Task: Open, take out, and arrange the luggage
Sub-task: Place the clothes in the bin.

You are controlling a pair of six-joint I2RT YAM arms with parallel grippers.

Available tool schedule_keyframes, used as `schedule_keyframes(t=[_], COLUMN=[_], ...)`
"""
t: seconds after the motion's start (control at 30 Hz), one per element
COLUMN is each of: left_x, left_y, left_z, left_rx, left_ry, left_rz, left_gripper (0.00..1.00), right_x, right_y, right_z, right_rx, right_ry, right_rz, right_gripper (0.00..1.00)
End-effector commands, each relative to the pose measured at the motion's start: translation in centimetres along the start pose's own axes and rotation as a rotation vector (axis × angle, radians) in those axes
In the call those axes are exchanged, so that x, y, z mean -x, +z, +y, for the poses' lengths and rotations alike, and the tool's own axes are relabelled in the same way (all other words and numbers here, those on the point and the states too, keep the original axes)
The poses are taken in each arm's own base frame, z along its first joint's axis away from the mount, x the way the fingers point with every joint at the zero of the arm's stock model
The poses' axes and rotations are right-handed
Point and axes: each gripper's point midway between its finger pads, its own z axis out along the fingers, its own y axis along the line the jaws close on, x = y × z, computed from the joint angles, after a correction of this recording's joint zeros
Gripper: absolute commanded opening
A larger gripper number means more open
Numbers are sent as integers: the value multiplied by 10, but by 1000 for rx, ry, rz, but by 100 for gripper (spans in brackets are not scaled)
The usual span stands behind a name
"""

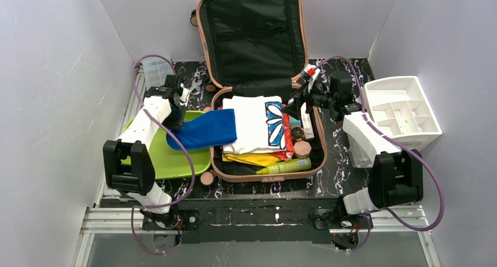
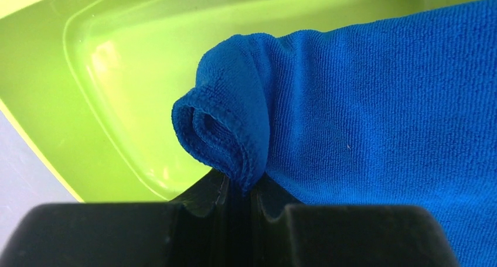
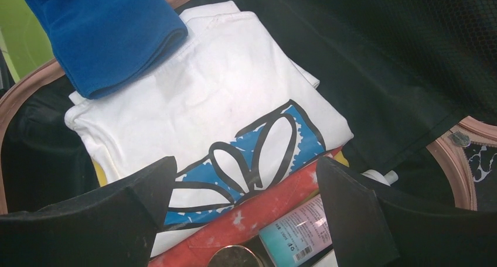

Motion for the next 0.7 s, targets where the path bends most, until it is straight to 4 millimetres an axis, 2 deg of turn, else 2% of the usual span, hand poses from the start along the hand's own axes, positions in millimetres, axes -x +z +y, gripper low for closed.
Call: schedule_keyframes(t=[0.0, 0.23, 0.43, 0.67], left_x=[6, 3, -3, -7], left_y=[-15, -3, 13, 23], left_z=[22, 31, 42, 55], left_rx=[60, 87, 113, 136], left_ry=[30, 72, 61, 48], left_rz=[-105, -115, -102, -92], left_gripper=[0, 0, 0, 0], right_x=[16, 16, 17, 17], right_y=[-6, -6, -8, -7], right_z=[5, 6, 7, 8], right_rx=[8, 12, 13, 17], right_ry=[-76, -78, -88, -91], right_rz=[-50, -50, -54, -53], right_gripper=[98, 98, 98, 98])
